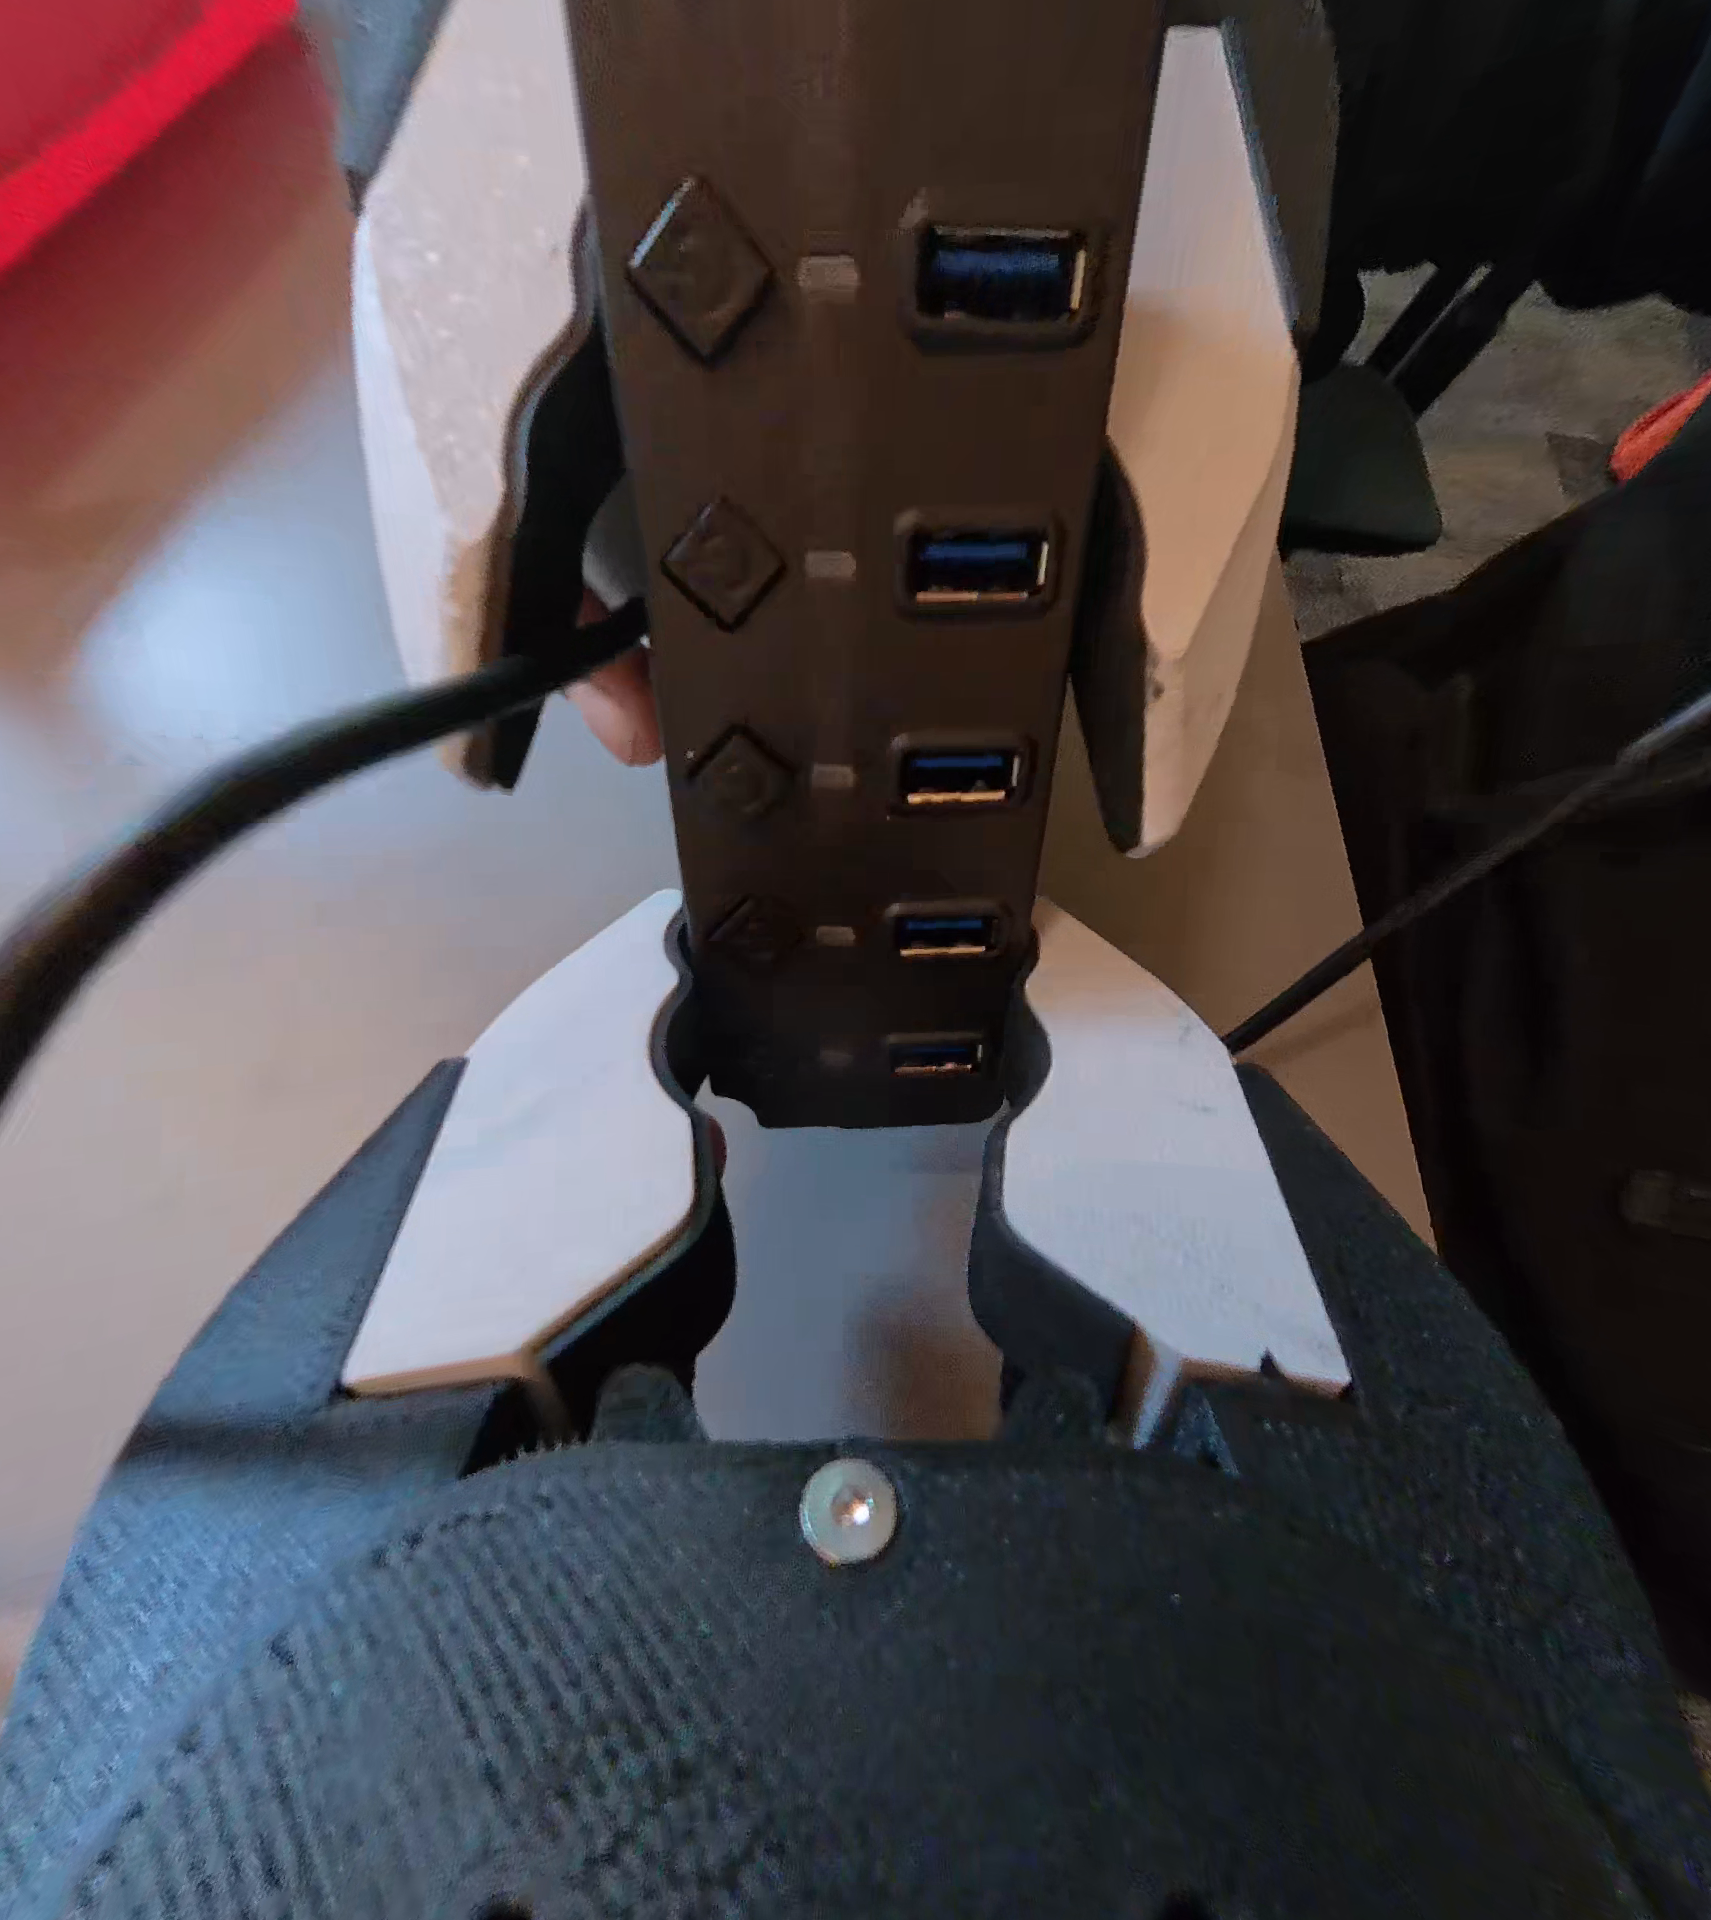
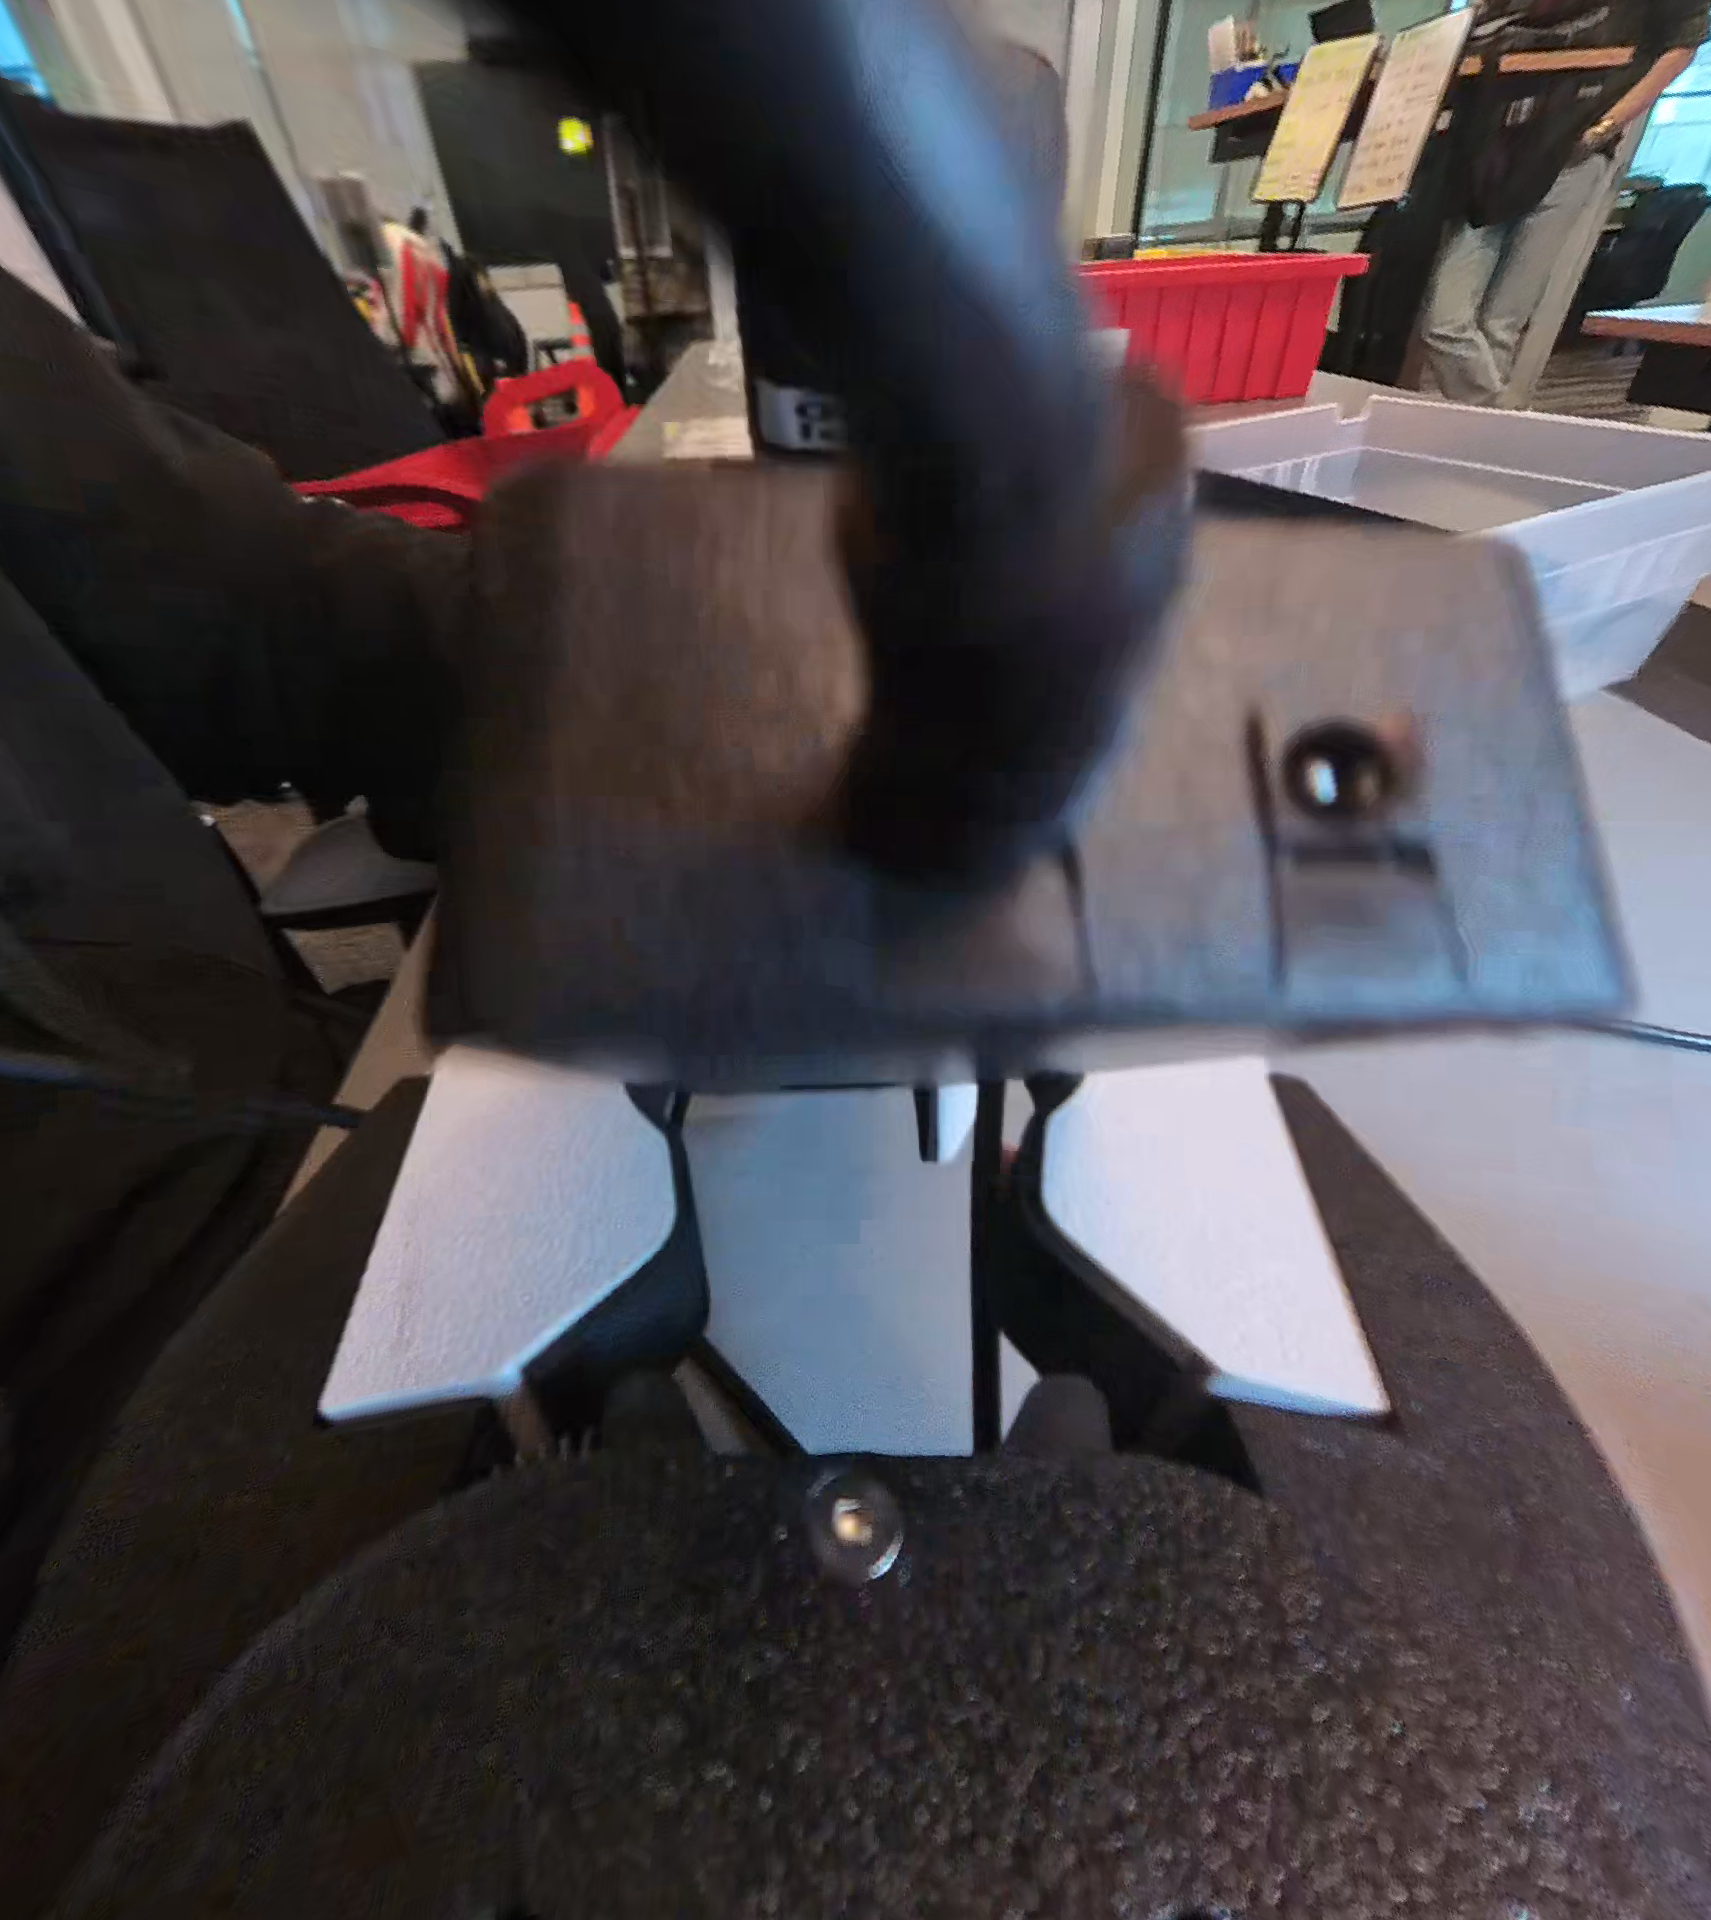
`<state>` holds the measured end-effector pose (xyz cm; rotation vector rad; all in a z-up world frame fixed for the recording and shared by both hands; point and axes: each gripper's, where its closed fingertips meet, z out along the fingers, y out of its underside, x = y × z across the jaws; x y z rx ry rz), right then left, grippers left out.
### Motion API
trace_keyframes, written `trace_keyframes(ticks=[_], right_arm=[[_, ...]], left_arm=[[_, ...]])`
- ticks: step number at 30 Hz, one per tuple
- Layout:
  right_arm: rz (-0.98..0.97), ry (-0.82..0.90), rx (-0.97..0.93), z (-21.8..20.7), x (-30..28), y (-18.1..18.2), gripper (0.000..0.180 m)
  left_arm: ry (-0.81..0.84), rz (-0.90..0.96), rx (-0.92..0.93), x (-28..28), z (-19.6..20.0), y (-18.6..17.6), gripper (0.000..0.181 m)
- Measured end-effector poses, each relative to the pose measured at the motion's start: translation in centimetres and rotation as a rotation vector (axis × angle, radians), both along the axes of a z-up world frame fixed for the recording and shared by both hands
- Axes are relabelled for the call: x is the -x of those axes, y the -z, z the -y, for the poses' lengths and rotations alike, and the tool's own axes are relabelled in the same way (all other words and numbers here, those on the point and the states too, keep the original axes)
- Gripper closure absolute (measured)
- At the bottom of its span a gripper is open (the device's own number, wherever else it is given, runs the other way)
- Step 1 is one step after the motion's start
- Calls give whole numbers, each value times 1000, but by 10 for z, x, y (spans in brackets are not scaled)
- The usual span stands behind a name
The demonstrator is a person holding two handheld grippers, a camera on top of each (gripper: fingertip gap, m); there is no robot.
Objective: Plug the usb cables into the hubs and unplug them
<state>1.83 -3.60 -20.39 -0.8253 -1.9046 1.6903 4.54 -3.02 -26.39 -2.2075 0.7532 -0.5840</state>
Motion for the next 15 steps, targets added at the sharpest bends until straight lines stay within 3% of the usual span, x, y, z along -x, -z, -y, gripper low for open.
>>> trace_keyframes(ticks=[1,15], right_arm=[[-2,-11,-1,2,-1,0,114],[-102,48,138,-27,-5,-34,115]], left_arm=[[11,-5,2,-2,1,2,126],[-99,157,-184,19,-10,-42,122]])
